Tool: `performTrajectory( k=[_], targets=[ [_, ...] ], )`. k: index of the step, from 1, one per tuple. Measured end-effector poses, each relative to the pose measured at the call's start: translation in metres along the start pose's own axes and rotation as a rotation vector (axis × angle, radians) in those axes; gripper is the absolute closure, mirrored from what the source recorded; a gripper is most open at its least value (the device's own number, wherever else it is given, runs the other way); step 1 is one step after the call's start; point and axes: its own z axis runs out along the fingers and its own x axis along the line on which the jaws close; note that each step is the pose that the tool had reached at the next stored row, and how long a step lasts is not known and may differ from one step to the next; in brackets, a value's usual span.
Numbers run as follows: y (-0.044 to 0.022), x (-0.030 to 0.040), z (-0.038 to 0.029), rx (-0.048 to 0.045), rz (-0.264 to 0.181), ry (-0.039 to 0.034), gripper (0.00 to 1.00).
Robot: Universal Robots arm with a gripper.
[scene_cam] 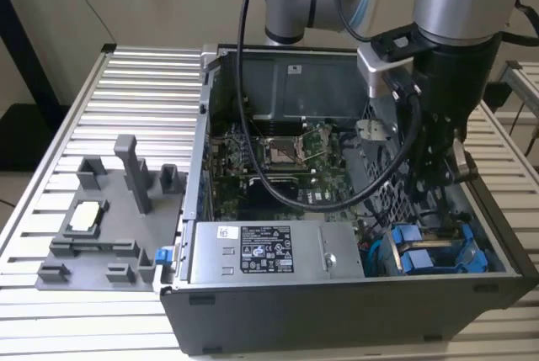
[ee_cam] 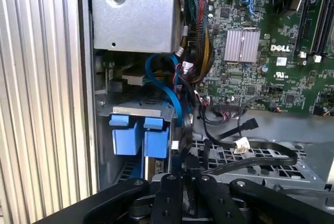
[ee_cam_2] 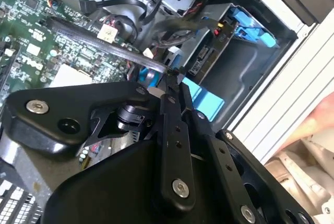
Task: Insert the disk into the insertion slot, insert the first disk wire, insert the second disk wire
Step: 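Insert the second disk wire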
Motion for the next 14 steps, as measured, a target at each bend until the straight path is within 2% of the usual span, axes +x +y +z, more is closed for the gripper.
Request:
performTrajectory(
  k=[11, 13, 14],
  targets=[
    [-0.0079, 0.0343, 0.0055, -0.0103, -0.001, -0.0011, 0.84],
    [-0.008, 0.035, 0.0063, -0.0101, 0.001, -0.0084, 0.84],
    [-0.008, 0.035, 0.0067, -0.0095, 0.003, -0.02, 0.84]
  ],
)
